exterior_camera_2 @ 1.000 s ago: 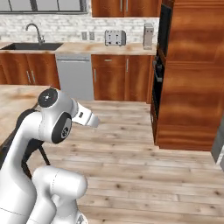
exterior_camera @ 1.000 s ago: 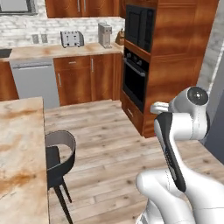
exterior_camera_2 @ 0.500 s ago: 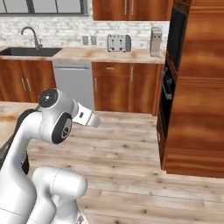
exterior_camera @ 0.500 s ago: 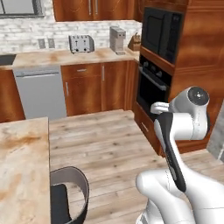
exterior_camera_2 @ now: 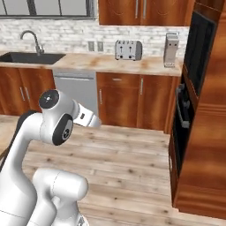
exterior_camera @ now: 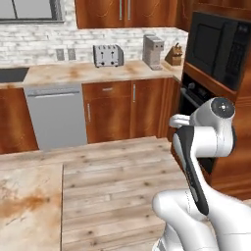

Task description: Organize the utensils by type. Pick up the wooden spoons from the counter and place them in the open cabinet. Then pick up the metallic utensils from the counter and place them in the open drawer.

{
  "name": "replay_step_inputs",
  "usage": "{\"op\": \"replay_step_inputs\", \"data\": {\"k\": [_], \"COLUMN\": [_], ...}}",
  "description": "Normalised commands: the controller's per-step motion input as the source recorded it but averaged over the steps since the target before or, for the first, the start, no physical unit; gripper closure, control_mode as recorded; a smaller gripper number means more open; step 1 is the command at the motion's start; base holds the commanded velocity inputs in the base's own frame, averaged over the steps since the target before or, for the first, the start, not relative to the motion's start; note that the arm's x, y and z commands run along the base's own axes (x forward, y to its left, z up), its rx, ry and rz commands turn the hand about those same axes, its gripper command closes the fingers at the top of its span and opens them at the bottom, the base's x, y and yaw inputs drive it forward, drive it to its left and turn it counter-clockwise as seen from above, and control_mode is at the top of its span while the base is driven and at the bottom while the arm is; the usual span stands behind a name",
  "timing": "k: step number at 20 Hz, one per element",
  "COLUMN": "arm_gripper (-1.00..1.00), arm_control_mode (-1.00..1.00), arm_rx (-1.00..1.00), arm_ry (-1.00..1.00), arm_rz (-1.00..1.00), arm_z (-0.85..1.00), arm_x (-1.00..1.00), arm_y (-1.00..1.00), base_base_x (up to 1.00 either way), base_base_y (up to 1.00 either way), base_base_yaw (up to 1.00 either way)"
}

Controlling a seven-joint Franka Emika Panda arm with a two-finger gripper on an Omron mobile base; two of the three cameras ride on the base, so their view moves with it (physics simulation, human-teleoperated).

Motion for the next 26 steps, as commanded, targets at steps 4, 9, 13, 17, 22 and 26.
{"op": "replay_step_inputs", "data": {"k": [4, 9, 13, 17, 22, 26], "arm_gripper": [-1.00, -1.00, -1.00, -1.00, -1.00, -1.00], "arm_control_mode": [1.00, 1.00, 1.00, 1.00, 1.00, 1.00], "arm_rx": [0.00, 0.00, 0.00, 0.00, 0.00, 0.00], "arm_ry": [0.00, 0.00, 0.00, 0.00, 0.00, 0.00], "arm_rz": [0.00, 0.00, 0.00, 0.00, 0.00, 0.00], "arm_z": [0.00, 0.00, 0.00, 0.00, 0.00, 0.00], "arm_x": [0.00, 0.00, 0.00, 0.00, 0.00, 0.00], "arm_y": [0.00, 0.00, 0.00, 0.00, 0.00, 0.00], "base_base_x": [1.00, 1.00, 1.00, 0.95, 0.92, 0.99], "base_base_y": [0.00, 0.00, 0.00, 0.00, 0.00, 0.00], "base_base_yaw": [0.27, 0.38, 0.46, 0.52, 0.56, 0.49]}}
